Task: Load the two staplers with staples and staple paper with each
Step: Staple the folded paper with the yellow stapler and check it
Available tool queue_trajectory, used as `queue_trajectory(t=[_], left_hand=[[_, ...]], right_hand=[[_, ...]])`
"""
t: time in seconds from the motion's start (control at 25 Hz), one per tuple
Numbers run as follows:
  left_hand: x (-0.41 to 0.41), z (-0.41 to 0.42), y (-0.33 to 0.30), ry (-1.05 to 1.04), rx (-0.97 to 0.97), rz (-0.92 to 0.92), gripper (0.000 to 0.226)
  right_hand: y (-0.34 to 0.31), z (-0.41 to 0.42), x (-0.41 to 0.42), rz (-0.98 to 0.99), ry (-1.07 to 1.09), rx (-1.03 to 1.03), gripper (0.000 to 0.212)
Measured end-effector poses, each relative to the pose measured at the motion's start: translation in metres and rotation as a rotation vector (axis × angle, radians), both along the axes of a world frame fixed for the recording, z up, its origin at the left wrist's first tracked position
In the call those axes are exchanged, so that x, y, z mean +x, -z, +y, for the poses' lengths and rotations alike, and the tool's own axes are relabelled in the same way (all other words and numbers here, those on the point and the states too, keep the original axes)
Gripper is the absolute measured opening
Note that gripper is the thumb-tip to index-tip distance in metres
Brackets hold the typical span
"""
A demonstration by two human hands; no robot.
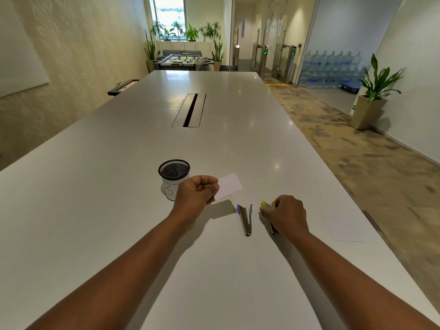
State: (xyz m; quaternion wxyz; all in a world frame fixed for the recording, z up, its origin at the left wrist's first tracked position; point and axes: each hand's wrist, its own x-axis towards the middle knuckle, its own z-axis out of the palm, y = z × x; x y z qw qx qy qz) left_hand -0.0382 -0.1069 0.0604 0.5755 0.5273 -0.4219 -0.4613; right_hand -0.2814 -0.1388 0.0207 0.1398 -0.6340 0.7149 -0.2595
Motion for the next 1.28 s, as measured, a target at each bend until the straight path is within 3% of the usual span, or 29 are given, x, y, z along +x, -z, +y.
queue_trajectory(t=[0.32,0.48,0.56,0.68,0.8,0.88,1.0,1.16,1.28], left_hand=[[-0.003,0.002,-0.003,0.002,0.007,0.012,0.013],[-0.006,0.005,-0.014,0.004,-0.005,0.031,0.011],[-0.008,0.008,-0.021,0.010,-0.017,0.028,0.009],[-0.013,0.013,-0.031,0.025,-0.043,0.002,0.010],[-0.018,0.019,-0.040,0.040,-0.080,-0.057,0.012],[-0.018,0.023,-0.046,0.055,-0.098,-0.045,0.010],[-0.019,0.027,-0.051,0.098,-0.122,0.031,0.021],[-0.022,0.028,-0.051,0.048,-0.090,-0.057,0.042],[-0.024,0.029,-0.054,0.084,-0.024,0.144,0.033]], right_hand=[[0.006,0.001,-0.002,0.009,0.004,0.085,0.045],[-0.017,0.010,0.004,-0.036,-0.113,-0.135,0.072],[-0.033,0.020,0.019,-0.047,-0.290,-0.360,0.067],[-0.052,0.029,0.039,0.108,-0.484,-0.618,0.050],[-0.062,0.036,0.048,0.170,-0.580,-0.741,0.020],[-0.067,0.040,0.050,0.160,-0.592,-0.744,0.010],[-0.075,0.046,0.057,-0.203,-0.450,-0.534,0.011],[-0.092,0.048,0.061,-1.078,-0.273,-0.059,0.012],[-0.099,0.053,0.065,-1.311,-0.282,0.083,0.018]])
